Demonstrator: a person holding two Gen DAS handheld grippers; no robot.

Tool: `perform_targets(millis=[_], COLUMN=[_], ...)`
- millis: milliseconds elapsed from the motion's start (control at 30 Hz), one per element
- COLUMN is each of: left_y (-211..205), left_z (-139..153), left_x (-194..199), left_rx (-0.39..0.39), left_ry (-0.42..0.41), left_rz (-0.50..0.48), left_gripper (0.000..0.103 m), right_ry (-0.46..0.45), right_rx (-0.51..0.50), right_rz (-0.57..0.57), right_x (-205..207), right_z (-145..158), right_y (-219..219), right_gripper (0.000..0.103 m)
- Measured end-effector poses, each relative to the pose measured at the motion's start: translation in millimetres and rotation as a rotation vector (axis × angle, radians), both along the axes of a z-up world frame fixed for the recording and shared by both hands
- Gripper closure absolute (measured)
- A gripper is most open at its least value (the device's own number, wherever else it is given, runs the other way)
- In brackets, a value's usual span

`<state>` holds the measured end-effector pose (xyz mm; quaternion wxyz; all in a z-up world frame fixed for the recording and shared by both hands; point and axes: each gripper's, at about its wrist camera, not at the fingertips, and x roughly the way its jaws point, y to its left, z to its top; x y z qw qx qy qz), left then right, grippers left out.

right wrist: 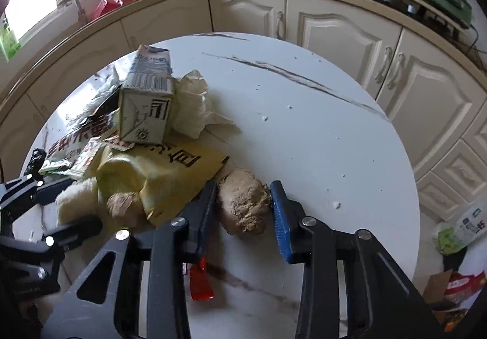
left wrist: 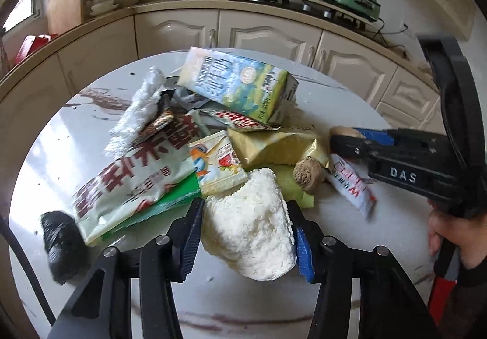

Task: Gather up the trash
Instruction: 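Grasp the white crumpled lump with the left tool while the right tool grasps ginger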

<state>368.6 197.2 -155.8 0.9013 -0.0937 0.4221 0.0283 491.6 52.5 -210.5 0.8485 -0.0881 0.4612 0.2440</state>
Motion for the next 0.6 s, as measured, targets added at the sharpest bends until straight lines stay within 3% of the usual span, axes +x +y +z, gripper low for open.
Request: perform_targets(millis=[300,600], left_y=[-4.7,-66.2], left_z=[32.9,62.5], left_x=[-38.0,-55.2], left_rx=[-0.015,0.028], left_ry=[-0.058,-0.119], left_rz=[0.024,-0.032], left_gripper=[0.054,0.054], right_ry=[-0.046,-0.102], right_rx=[0.117,0.221], right_rz=[-0.012,-0.032], right_x=[-53.5,-128.3], right_z=[30.4,69.5], right_y=[-22.1,-70.0], right_gripper=[0.07,0.07])
